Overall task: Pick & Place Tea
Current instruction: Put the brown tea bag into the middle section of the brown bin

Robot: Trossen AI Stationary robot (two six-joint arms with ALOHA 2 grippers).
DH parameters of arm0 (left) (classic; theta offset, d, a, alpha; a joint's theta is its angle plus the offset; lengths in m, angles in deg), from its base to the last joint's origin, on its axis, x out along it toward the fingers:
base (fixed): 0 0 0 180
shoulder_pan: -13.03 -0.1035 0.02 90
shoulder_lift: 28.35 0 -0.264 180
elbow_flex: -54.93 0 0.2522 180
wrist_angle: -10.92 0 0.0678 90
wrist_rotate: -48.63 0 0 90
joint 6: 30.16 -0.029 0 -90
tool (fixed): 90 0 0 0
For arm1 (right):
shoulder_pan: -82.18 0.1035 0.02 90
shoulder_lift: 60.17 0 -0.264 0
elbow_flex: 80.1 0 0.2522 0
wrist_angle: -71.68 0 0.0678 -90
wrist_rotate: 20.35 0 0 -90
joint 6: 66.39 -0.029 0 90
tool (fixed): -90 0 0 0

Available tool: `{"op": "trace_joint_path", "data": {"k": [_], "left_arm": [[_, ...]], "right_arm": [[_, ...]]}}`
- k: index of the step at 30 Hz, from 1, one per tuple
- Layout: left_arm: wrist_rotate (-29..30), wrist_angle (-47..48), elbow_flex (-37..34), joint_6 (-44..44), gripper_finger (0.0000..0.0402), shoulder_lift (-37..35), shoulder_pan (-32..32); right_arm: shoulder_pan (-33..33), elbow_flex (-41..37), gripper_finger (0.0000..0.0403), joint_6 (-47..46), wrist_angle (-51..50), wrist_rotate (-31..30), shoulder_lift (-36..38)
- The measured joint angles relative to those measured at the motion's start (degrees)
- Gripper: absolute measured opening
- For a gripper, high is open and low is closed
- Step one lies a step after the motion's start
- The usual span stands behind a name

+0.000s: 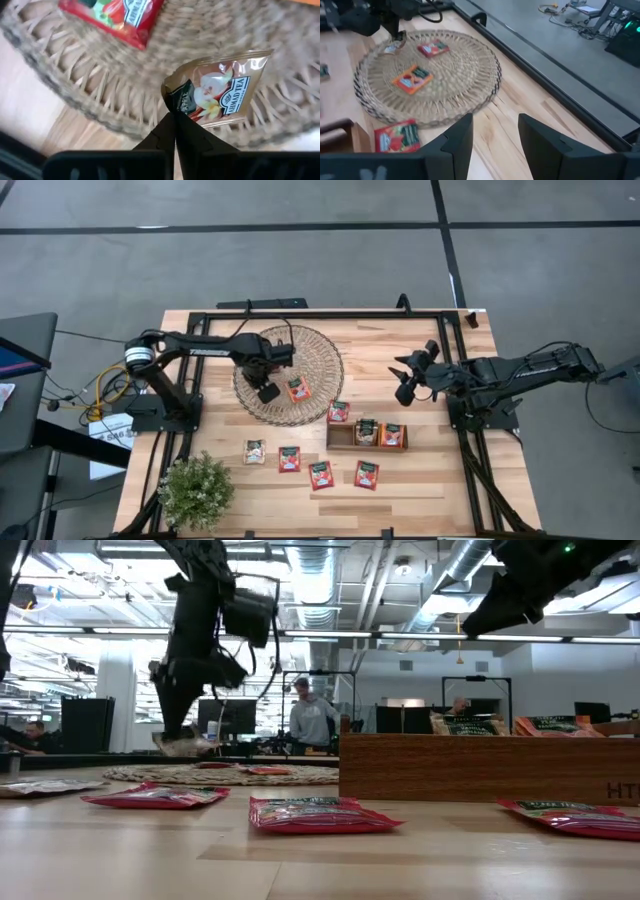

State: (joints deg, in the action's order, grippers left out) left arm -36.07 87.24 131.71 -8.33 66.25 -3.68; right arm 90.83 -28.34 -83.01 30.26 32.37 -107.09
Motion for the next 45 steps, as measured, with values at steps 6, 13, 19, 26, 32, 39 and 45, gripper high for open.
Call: {"op": "trace_joint_path", "data": {"k": [6, 13, 19, 26, 32, 39, 45], "left_arm": [[0.96, 2.17, 5.67, 1.98, 0.0, -5.3, 3.38], [8.05, -1.73, 17.48, -1.25, 0.0, -5.85, 10.56], [15.59, -8.45, 24.9, -8.79, 0.0, -2.92, 15.98], [22.51, -10.3, 28.91, -17.27, 0.0, 3.19, 19.63], [26.32, -14.41, 29.01, -22.9, 0.0, 6.62, 21.13], [29.99, -19.44, 29.01, -27.26, 0.0, 6.74, 22.04], [30.6, -19.82, 29.01, -28.5, 0.0, 6.74, 22.06]], "right_arm": [[-0.01, 0.0, 0.015, -1.13, 5.21, 2.0, -0.02], [-1.34, -0.02, 0.0143, -0.92, 14.24, 14.26, -2.96], [-2.32, -0.04, 0.0156, 1.88, 25.6, 19.06, -8.52], [-4.98, 0.19, 0.0194, 2.05, 35.37, 25.56, -13.16], [-7.03, 3.79, 0.0208, 2.03, 34.53, 26.41, -16.91], [-9.37, 7.22, 0.021, 2.1, 32.32, 29.52, -22.47], [-10.45, 9.62, 0.0217, 2.12, 32.37, 31.54, -25.83]]}}
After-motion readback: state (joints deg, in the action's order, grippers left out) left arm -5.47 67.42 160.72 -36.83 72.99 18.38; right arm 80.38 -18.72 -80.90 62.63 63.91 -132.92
